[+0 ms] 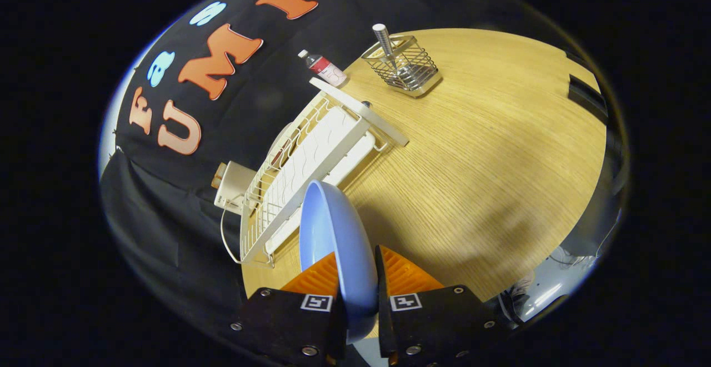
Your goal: Take the plate from the dish rack, then take the spoon from the basket and place it into the plate.
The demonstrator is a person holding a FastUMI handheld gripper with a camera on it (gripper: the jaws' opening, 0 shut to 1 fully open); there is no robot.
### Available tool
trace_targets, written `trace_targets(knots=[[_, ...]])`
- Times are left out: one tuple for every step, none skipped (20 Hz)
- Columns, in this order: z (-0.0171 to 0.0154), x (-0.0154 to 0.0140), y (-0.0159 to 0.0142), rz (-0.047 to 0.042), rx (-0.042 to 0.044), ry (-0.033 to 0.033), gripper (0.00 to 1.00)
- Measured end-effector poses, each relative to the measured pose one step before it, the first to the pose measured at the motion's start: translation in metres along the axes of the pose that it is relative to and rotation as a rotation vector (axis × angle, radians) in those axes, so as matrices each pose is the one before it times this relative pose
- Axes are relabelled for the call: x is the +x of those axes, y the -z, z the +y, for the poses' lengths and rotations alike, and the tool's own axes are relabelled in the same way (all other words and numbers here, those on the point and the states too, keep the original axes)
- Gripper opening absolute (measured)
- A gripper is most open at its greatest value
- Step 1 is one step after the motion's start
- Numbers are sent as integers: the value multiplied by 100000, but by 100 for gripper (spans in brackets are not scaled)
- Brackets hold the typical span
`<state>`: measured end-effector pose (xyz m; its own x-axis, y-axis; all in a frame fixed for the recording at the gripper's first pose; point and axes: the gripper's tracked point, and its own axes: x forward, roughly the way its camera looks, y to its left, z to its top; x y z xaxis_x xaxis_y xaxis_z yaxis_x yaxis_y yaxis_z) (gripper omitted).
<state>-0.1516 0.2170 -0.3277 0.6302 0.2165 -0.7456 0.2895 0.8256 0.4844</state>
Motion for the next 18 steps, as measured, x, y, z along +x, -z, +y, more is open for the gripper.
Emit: trace_targets(knots=[[-265,524,491,1614,2984,-6,23],[-223,585,586,2502,1957,-388,24],[74,166,407,1899,2541,-1073,24],[-167,148,376,1771,1205,-102,25],[-553,-88,13,251,-8,1155,26],[-135,-260,-399,-810,-650,148,40],[189,-634,-412,-541,-655,-1299,56],[101,-190,-473,-496,-2125,321,73],[-339,-356,-572,-1318,-4239,1549,89],[-467,-461,-1098,-1714,-5398,2394,97],[-545,-565,-1129,-2151,-6168,2616,98],[-485,-497,-1242,-2594,-6355,2273,98],[-437,-821,-1511,-3872,-6496,1822,98],[-330,-636,-1683,-3611,-6782,1218,98],[-396,-608,-1837,-3937,-6632,1752,98],[-515,-369,-1833,-3751,-6297,1622,98],[-456,-304,-1853,-4181,-5943,1222,98],[-586,29,-1902,-4287,-5858,1496,98]])
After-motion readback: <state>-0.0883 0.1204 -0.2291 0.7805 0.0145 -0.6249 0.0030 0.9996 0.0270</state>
